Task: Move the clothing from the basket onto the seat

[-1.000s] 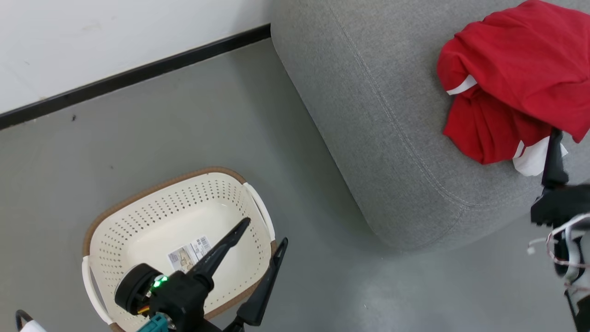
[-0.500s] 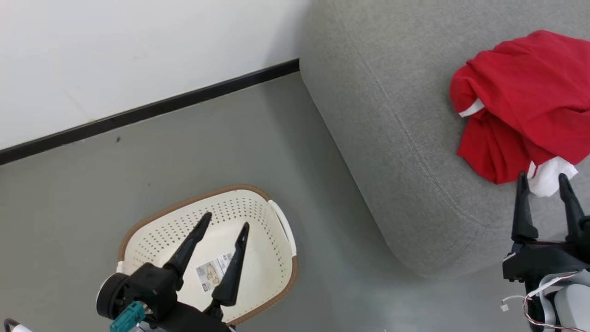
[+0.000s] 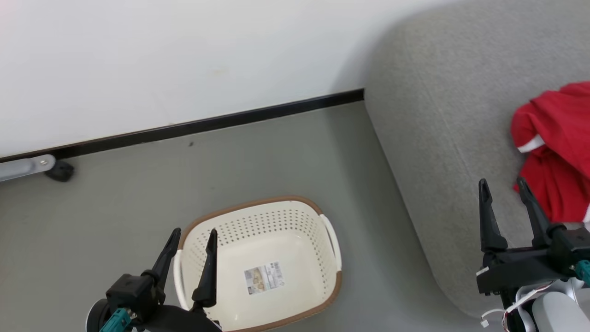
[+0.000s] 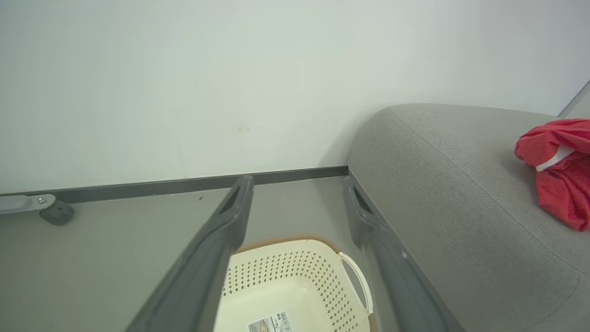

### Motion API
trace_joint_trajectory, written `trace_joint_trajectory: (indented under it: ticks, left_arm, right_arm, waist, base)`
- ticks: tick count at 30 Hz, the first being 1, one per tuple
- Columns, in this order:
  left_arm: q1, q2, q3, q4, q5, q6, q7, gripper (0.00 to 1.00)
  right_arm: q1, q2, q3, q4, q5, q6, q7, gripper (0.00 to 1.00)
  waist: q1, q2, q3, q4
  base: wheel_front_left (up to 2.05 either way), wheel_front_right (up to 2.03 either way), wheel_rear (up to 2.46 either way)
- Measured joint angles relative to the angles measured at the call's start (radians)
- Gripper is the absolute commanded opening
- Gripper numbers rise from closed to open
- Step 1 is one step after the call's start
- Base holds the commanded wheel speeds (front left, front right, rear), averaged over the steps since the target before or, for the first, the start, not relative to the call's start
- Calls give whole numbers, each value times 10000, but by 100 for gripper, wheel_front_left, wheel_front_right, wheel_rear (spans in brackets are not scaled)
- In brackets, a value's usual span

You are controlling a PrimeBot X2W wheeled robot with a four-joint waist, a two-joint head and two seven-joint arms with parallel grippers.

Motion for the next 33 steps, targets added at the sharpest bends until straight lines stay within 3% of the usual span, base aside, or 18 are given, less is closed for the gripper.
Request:
trace_joint_trajectory:
  ticks: [20,33]
  left_arm:
    - [435,-357,826,1411,232,0,-681,100]
    - [1000,-54,1423,1672,230,0,-936,100]
  right_arm:
    - [818,449,589,583,12,347,2,100]
    - [996,721,1106,974,-2,435,2,100]
  waist:
    - [0,0,-1328,2413]
    - [0,-1,-1826,2586]
  base:
    - [0,0,0]
    - [0,0,0]
